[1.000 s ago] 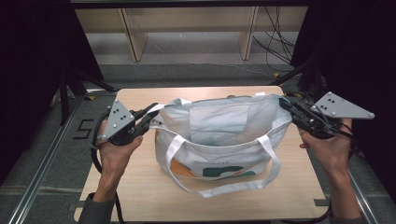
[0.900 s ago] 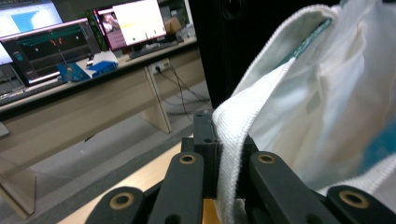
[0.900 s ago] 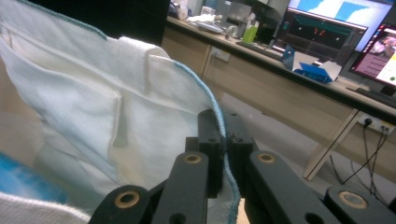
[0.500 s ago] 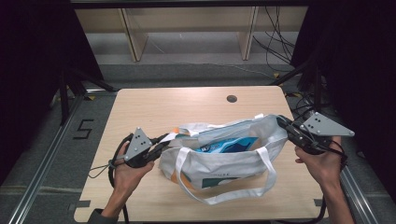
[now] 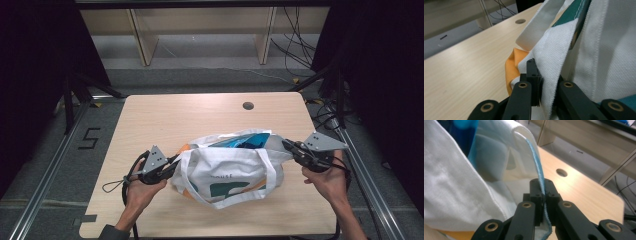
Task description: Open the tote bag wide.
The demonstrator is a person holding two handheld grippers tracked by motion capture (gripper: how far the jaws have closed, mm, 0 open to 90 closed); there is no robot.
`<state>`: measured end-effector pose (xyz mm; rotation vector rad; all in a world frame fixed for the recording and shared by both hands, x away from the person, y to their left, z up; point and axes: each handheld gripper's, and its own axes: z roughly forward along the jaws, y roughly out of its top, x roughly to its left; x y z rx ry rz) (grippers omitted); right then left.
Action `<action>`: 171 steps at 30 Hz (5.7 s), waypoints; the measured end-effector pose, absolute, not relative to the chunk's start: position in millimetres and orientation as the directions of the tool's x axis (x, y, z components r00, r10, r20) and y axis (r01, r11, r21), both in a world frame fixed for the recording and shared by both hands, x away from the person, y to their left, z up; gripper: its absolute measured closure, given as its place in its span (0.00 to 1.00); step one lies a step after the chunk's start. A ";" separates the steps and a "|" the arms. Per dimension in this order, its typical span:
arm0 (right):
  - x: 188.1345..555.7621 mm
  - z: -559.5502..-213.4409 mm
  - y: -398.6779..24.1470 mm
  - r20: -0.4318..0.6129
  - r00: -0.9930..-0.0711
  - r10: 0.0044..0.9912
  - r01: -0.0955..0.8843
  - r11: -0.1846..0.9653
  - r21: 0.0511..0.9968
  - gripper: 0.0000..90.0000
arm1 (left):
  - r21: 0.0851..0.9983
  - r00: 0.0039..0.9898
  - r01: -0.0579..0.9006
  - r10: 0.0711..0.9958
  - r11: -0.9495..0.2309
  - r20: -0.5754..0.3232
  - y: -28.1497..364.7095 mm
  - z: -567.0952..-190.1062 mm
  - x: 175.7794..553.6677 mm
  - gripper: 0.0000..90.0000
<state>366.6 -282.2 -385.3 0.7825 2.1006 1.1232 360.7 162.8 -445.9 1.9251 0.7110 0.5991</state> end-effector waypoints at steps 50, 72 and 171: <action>383.5 -500.3 -249.1 -0.106 -0.740 0.664 0.435 0.593 0.677 0.98 | 0.742 0.751 0.319 0.634 -0.590 0.181 154.9 -499.9 376.8 0.93; 393.3 -481.2 -253.8 -0.045 -0.706 0.707 0.441 0.488 0.753 0.92 | 0.914 0.761 0.321 0.642 -0.249 -0.092 175.0 -404.6 343.2 0.61; 457.2 -491.4 -238.9 -0.156 -0.643 0.750 0.474 0.550 0.688 0.99 | 0.772 0.674 0.489 0.738 -0.407 -0.037 123.3 -505.3 484.7 0.95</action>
